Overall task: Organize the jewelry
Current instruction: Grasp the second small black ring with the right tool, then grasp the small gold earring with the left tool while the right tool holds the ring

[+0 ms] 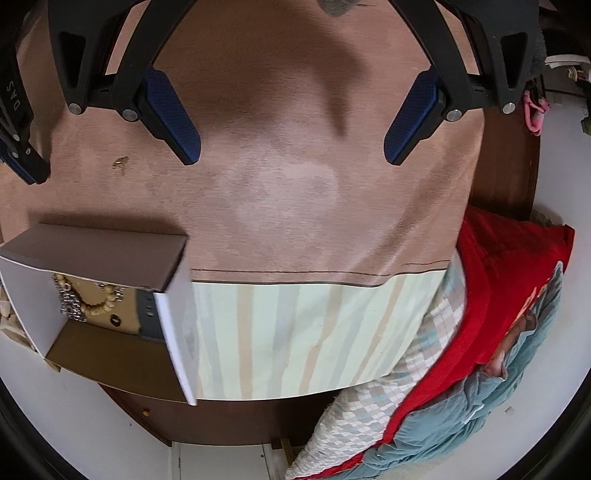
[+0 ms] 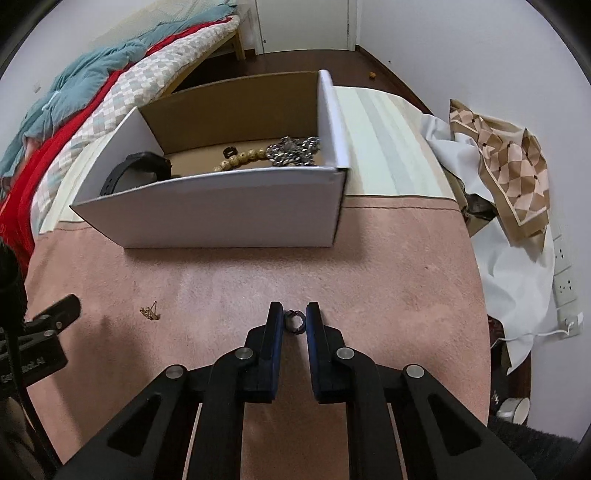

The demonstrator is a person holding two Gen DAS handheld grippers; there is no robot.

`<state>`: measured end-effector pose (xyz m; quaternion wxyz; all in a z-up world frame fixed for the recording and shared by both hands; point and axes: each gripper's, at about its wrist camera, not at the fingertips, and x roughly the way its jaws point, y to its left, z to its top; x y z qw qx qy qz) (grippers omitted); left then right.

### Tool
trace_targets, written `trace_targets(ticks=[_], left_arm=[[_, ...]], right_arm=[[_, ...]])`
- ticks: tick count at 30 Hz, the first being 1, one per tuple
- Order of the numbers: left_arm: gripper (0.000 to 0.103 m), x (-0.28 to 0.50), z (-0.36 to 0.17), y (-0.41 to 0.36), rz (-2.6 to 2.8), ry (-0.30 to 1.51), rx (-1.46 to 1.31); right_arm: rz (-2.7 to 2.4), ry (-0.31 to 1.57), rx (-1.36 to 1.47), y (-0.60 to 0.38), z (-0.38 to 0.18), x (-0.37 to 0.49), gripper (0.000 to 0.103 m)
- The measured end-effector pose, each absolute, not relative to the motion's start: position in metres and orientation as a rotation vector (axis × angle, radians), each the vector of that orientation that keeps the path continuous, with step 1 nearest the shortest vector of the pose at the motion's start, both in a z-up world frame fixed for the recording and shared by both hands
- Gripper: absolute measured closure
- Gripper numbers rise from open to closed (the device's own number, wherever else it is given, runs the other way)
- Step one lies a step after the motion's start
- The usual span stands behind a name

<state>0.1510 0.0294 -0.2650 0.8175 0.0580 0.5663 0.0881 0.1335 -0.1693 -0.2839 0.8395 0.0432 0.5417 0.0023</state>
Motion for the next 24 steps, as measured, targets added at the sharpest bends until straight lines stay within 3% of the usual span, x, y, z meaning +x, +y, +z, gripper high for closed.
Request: trace_targets(ticks=[10, 12, 17, 20, 24], left_arm=[[0.002, 0.157, -0.276, -0.022, 0.017, 1.245, 0.082], [0.006, 0.158, -0.278, -0.033, -0.009, 1.240, 0.102], [0.071, 0.157, -0.282, -0.052, -0.071, 1.242, 0.118], [0.094, 0.157, -0.283, -0.059, -0.095, 1.236, 0.130], [0.097, 0.155, -0.282, -0.063, -0.113, 1.234, 0.136]], right_arm=[[-0.059, 1.115, 0.149, -0.211, -0.262, 0.117, 0.090], [-0.068, 1.116, 0.150, -0.217, -0.261, 0.116, 0.090], [-0.089, 1.120, 0.157, -0.226, -0.262, 0.115, 0.090], [-0.094, 1.118, 0.159, -0.230, -0.261, 0.114, 0.090], [-0.096, 1.110, 0.165, -0.231, -0.257, 0.116, 0.090]])
